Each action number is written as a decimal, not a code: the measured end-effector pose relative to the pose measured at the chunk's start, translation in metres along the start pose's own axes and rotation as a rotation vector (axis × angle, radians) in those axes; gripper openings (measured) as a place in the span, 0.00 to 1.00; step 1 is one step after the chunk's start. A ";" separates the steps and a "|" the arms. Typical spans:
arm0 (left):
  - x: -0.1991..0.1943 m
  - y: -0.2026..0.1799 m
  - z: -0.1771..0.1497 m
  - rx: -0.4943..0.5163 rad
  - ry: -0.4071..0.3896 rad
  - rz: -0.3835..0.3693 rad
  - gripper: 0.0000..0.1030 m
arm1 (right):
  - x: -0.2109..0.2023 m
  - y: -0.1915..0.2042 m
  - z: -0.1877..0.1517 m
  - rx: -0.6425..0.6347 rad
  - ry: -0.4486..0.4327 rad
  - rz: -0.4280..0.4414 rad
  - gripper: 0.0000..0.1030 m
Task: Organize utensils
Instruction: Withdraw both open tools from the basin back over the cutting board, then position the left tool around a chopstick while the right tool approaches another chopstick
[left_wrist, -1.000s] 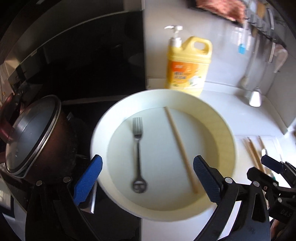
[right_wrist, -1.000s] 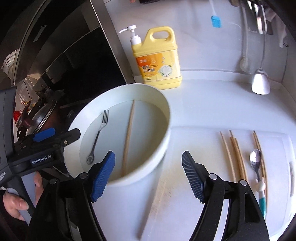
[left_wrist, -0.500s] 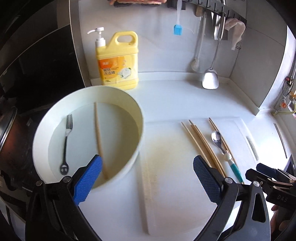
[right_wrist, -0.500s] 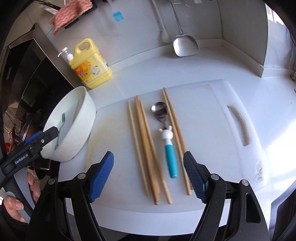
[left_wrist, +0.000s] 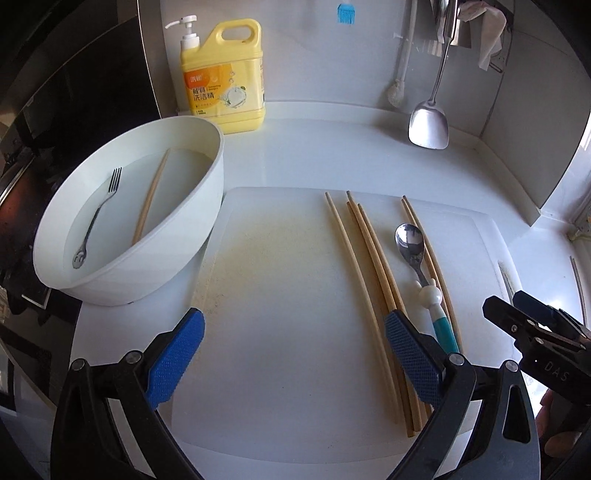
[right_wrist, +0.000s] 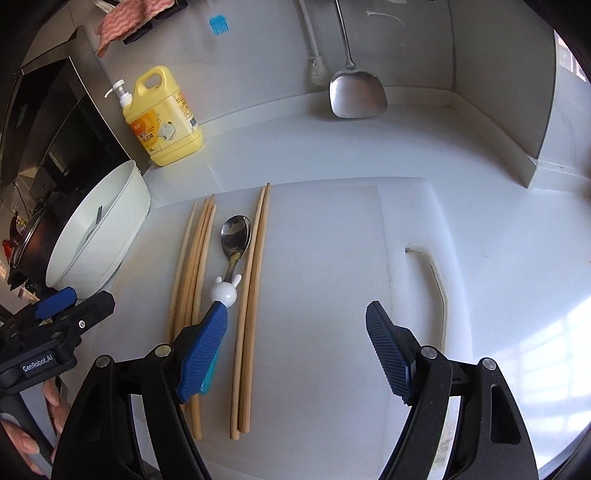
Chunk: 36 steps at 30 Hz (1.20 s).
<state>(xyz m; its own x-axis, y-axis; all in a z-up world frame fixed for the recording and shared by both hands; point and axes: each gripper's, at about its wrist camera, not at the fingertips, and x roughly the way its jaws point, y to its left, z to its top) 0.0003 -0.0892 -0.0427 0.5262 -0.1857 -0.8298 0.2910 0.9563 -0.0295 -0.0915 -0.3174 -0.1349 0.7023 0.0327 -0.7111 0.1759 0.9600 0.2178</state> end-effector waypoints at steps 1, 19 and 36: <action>0.006 -0.001 0.000 0.000 0.018 -0.007 0.94 | 0.004 0.000 0.001 -0.004 -0.004 -0.007 0.72; 0.041 0.011 -0.002 -0.082 -0.030 -0.017 0.94 | 0.036 0.013 0.001 -0.097 -0.013 -0.105 0.72; 0.050 -0.006 -0.001 -0.035 -0.028 0.004 0.94 | 0.033 0.007 0.002 -0.113 -0.037 -0.163 0.73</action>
<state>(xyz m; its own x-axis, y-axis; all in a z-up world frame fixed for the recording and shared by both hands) 0.0241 -0.1045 -0.0846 0.5497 -0.1878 -0.8140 0.2610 0.9642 -0.0462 -0.0662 -0.3103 -0.1557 0.6961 -0.1340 -0.7053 0.2120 0.9770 0.0236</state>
